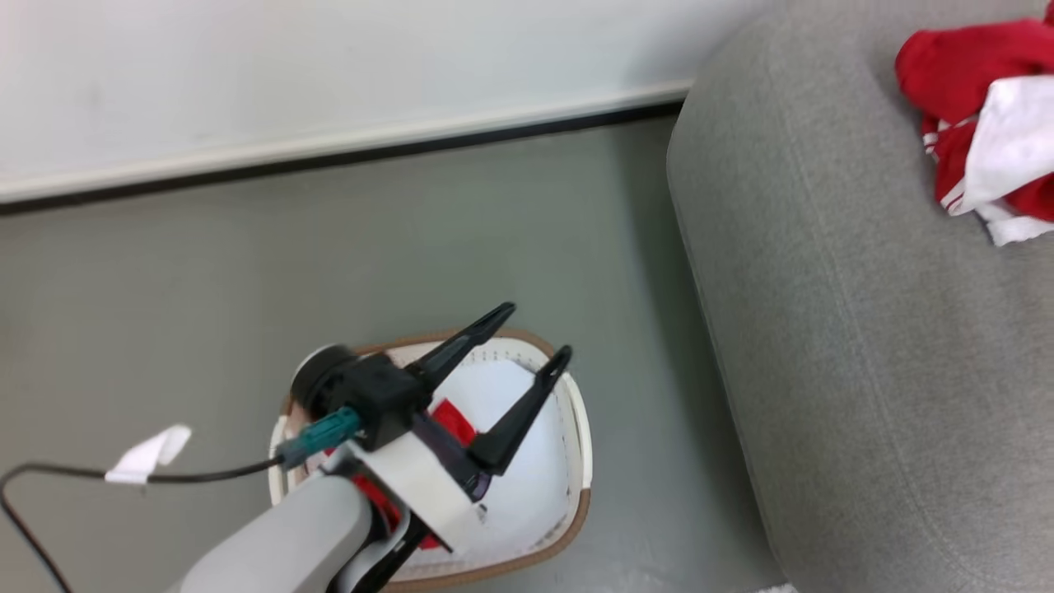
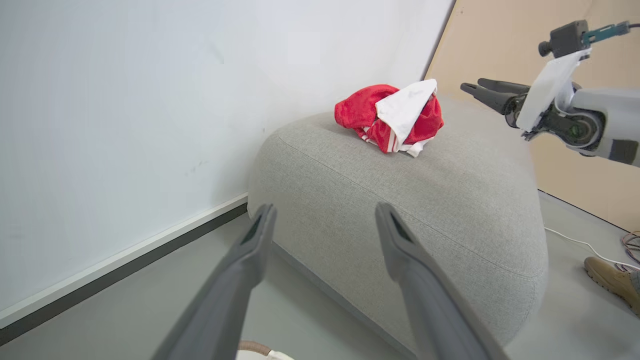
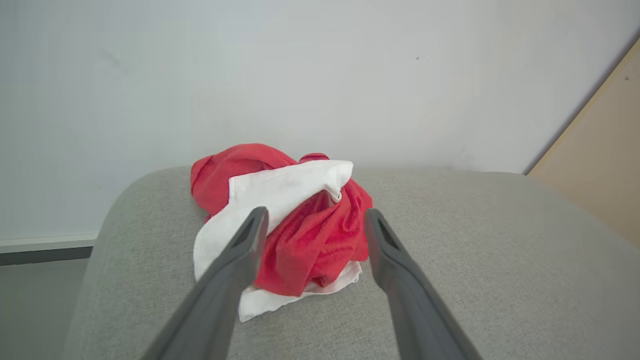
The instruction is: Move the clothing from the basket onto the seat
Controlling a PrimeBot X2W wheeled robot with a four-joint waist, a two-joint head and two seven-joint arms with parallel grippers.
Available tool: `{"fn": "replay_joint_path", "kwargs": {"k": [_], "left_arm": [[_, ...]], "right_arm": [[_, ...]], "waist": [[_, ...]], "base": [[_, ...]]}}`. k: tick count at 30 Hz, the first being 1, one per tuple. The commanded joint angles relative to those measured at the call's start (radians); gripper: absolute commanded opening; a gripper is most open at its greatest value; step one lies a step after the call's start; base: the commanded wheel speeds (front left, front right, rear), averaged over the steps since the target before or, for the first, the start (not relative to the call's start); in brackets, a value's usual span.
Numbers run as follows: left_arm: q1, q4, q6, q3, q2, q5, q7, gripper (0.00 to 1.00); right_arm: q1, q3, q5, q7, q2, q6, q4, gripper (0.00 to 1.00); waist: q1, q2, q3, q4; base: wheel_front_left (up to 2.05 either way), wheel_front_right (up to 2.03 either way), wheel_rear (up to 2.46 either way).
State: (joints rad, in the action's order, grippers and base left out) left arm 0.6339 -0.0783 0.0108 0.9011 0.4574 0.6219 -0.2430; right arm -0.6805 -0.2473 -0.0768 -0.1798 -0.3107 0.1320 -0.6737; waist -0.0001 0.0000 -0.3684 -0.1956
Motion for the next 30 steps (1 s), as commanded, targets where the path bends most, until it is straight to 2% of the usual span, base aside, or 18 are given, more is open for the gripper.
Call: {"fn": "replay_joint_path", "kwargs": {"k": [1,9,16,24,30], "left_arm": [[-0.027,-0.005,0.008,-0.008,0.009,0.008,-0.008,1.0],[-0.194,-0.01,0.072,-0.13,0.016,0.033,-0.021,1.0],[-0.358,-0.036,0.089,-0.296,-0.006,-0.008,-0.021,1.0],[-0.524,-0.114,0.071,-0.484,-0.059,-0.073,-0.021,1.0],[-0.62,-0.122,0.045,-0.608,-0.12,-0.15,-0.021,1.0]], "right_arm": [[0.036,0.011,-0.017,-0.005,0.008,-0.003,0.023,1.0],[0.333,0.061,-0.062,0.015,0.082,-0.003,0.372,1.0],[0.549,0.051,-0.037,0.007,0.185,-0.002,0.576,1.0],[0.708,0.082,-0.021,-0.023,0.249,-0.002,0.649,1.0],[0.782,0.133,-0.027,-0.061,0.259,-0.003,0.608,1.0]], "waist": [[0.0001,0.0,0.054,0.011],[0.0001,0.0,0.176,0.073],[0.0001,0.0,0.256,0.143],[0.0001,0.0,0.333,0.197],[0.0001,0.0,0.371,0.215]], "base": [[0.0,0.0,0.0],[0.0,0.0,0.0],[0.0,0.0,0.0],[0.0,0.0,0.0],[0.0,0.0,0.0]]}}
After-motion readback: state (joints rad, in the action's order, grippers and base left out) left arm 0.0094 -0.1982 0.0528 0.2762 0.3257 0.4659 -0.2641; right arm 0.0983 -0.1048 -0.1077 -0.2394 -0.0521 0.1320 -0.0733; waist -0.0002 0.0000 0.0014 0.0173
